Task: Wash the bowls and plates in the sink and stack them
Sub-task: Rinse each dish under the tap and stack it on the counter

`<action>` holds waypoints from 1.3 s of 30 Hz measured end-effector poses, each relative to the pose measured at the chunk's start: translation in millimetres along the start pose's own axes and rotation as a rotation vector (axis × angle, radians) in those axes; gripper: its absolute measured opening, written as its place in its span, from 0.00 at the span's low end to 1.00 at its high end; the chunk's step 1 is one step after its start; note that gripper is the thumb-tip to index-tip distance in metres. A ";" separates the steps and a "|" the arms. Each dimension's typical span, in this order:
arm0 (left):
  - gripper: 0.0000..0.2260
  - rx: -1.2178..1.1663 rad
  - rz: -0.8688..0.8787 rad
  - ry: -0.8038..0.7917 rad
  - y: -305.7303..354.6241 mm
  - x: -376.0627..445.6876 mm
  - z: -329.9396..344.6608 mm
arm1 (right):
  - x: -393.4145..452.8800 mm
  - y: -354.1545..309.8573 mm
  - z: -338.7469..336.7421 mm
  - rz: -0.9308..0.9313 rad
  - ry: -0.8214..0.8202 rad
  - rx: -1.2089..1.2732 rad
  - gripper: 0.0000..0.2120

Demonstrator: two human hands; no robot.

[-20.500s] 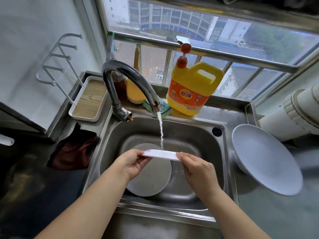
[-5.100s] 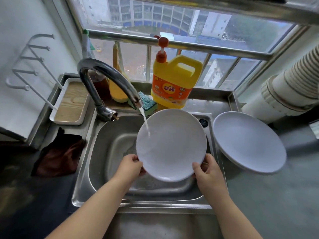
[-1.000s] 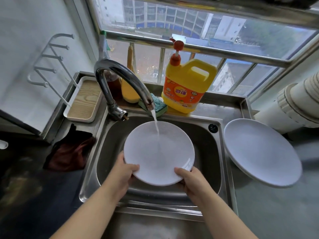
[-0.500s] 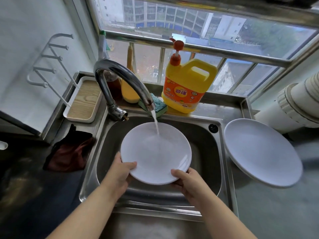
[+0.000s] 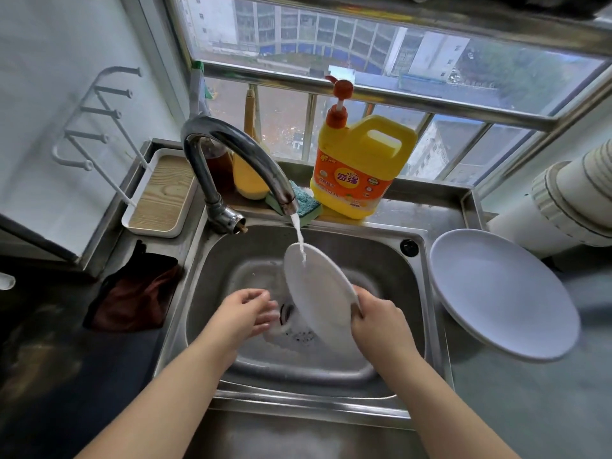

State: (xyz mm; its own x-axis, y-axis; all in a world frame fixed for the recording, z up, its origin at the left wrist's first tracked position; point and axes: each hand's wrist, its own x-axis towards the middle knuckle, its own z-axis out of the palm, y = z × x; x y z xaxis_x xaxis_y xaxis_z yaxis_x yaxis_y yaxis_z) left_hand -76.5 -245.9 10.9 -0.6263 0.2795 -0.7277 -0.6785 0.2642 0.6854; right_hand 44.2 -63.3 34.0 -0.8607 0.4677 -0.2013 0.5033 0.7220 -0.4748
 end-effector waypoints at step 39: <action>0.09 -0.395 0.031 -0.218 -7.3 -7.2 8.7 | 7.4 27.9 42.6 1.060 0.009 1.441 0.11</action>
State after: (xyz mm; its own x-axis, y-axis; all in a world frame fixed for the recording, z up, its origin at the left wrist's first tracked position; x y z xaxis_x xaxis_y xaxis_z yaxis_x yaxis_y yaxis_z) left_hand -63.7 -241.9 11.3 -0.5820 0.4804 -0.6561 -0.7817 -0.1083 0.6141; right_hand 48.6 -61.4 -17.2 -0.2434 0.3951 -0.8858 0.3243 -0.8276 -0.4583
